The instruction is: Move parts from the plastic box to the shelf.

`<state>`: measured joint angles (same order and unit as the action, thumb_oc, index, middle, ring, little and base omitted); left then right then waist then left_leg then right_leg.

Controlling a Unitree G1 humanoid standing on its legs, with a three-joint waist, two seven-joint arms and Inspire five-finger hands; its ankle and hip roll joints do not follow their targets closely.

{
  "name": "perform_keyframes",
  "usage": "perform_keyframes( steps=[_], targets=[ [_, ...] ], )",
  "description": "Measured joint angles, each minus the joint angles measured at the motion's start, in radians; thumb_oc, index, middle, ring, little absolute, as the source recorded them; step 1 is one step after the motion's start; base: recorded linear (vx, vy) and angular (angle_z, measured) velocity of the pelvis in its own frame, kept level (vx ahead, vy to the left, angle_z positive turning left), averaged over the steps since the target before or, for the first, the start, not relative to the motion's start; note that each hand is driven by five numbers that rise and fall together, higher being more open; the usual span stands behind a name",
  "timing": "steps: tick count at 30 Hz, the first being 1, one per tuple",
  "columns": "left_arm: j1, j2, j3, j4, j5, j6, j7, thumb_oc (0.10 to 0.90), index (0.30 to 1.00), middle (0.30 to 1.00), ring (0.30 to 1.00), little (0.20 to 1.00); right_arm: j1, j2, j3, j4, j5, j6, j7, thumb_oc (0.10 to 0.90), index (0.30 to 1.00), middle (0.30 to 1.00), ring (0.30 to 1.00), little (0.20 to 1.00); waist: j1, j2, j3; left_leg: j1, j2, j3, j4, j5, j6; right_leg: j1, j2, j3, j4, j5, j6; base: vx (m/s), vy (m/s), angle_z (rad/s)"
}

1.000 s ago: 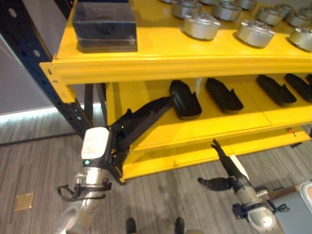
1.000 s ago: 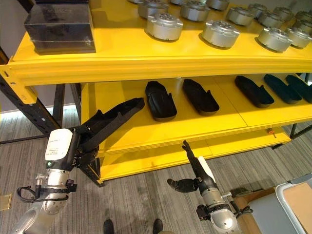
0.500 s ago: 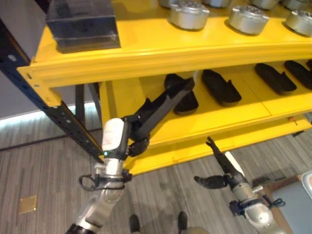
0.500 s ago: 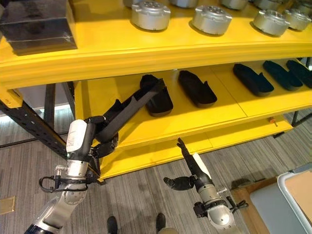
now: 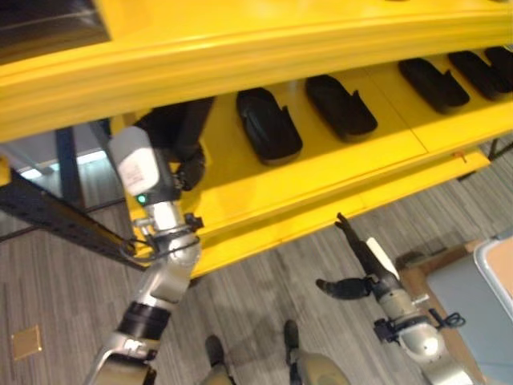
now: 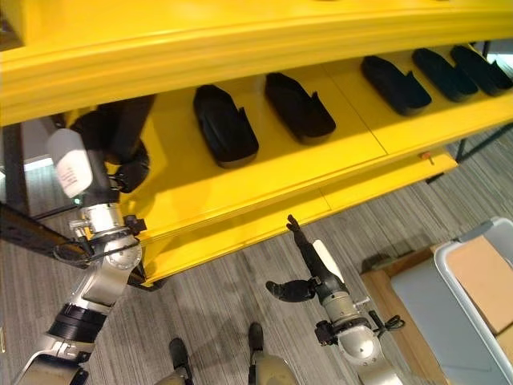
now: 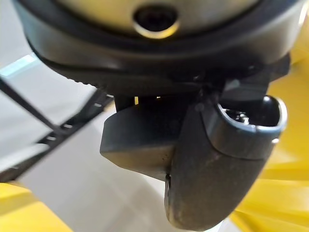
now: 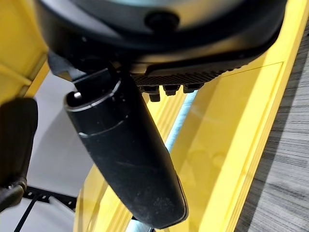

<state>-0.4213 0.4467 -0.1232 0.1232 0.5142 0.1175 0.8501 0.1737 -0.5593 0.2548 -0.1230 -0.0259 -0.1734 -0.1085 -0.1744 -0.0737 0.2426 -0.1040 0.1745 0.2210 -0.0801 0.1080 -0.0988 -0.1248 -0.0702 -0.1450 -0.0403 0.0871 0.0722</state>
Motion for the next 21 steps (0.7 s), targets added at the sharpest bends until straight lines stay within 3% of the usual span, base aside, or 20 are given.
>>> perform_keyframes(
  steps=[7, 10, 16, 21],
  targets=[
    [-0.06, 0.011, 0.09, 0.153, -0.043, 0.058, 0.125, 0.4, 0.3, 0.3, 0.3, 0.3, -0.039, -0.01, 0.021, 0.0, 0.01, -0.016, 0.005, 0.9, 1.0, 1.0, 1.0, 1.0, -0.016, -0.036, 0.019, -0.01, 0.002, 0.029, 0.0, 0.0, 0.0, -0.035, 0.004, 0.029, 0.013, -0.002, 0.002, -0.04, -0.009, -0.12],
    [-0.081, 0.011, 0.128, 0.213, -0.131, 0.079, 0.141, 0.4, 0.3, 0.3, 0.3, 0.3, -0.066, -0.016, 0.047, 0.002, 0.03, -0.023, 0.009, 0.9, 1.0, 1.0, 1.0, 1.0, -0.015, -0.054, 0.029, -0.024, 0.008, 0.047, 0.002, 0.001, -0.001, -0.066, 0.009, 0.043, 0.033, -0.003, 0.003, -0.09, -0.034, -0.13],
    [-0.176, 0.046, 0.152, 0.282, -0.245, 0.081, 0.176, 0.4, 0.3, 0.3, 0.3, 0.3, -0.133, -0.019, 0.096, 0.004, 0.03, -0.037, 0.013, 0.9, 1.0, 1.0, 1.0, 1.0, -0.013, -0.131, 0.09, -0.152, 0.021, 0.024, 0.113, 0.001, -0.001, -0.221, 0.003, 0.048, 0.213, -0.064, -0.01, -0.09, -0.056, 0.03],
    [-0.273, 0.05, 0.124, 0.33, -0.314, 0.08, 0.206, 0.4, 0.3, 0.3, 0.3, 0.3, -0.153, -0.04, 0.104, 0.004, 0.031, -0.038, 0.013, 0.9, 1.0, 1.0, 1.0, 1.0, -0.013, -0.129, 0.128, -0.257, 0.031, -0.041, 0.216, -0.025, -0.008, -0.326, -0.02, -0.004, 0.399, -0.148, -0.034, -0.03, -0.034, 0.35]
  ],
)
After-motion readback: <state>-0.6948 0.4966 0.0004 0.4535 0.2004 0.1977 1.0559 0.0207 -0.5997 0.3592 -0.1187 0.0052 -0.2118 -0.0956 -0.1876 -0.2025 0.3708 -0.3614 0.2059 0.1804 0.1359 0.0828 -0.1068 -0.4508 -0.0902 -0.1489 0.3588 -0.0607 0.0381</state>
